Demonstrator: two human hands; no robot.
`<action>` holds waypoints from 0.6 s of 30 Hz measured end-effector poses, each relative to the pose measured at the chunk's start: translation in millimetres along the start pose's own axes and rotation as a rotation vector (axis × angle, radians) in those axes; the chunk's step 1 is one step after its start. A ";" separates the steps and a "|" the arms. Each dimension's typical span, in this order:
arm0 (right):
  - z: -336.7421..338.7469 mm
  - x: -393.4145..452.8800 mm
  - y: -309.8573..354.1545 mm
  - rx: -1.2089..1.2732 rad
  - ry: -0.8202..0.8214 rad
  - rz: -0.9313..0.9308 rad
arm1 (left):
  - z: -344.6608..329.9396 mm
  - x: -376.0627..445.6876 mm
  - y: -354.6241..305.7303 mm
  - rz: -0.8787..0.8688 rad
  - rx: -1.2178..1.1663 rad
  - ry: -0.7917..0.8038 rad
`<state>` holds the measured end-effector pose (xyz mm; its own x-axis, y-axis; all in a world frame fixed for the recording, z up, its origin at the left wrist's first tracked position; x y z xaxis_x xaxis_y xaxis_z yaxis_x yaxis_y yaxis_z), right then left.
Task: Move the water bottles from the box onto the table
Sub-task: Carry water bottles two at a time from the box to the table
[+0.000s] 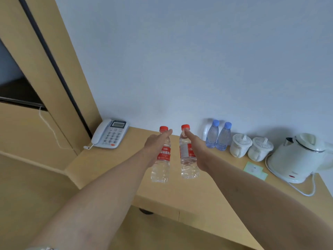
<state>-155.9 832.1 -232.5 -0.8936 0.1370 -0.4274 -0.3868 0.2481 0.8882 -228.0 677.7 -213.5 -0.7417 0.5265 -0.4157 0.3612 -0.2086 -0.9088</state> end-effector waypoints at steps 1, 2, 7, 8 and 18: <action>2.3 10.0 2.2 0.001 -0.005 -0.003 | 2.2 14.1 -2.2 0.009 -0.005 0.012; 4.8 18.4 4.9 0.002 -0.015 -0.004 | 3.9 28.1 -4.7 0.016 -0.013 0.026; 21.8 54.7 22.3 0.033 -0.139 0.042 | 6.5 93.4 -25.7 -0.005 0.121 0.104; 25.4 61.1 25.4 0.037 -0.169 0.052 | 5.3 104.6 -30.4 -0.019 0.147 0.132; 55.8 87.9 34.6 -0.230 -0.406 0.008 | -7.7 179.9 -52.2 -0.065 0.385 0.346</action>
<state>-235.1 906.2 -248.8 -0.7532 0.5135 -0.4111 -0.4617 0.0324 0.8865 -375.8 789.7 -240.6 -0.5020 0.7763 -0.3814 0.0382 -0.4206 -0.9064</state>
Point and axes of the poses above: each hand's wrist, its own x-axis towards the middle knuckle, its own z-axis out of the back of the hand, y = z × x, the point moved 5 cm from there along x, towards the middle knuckle, and after that the axes turned 14 degrees about y, right-handed, at the moved point
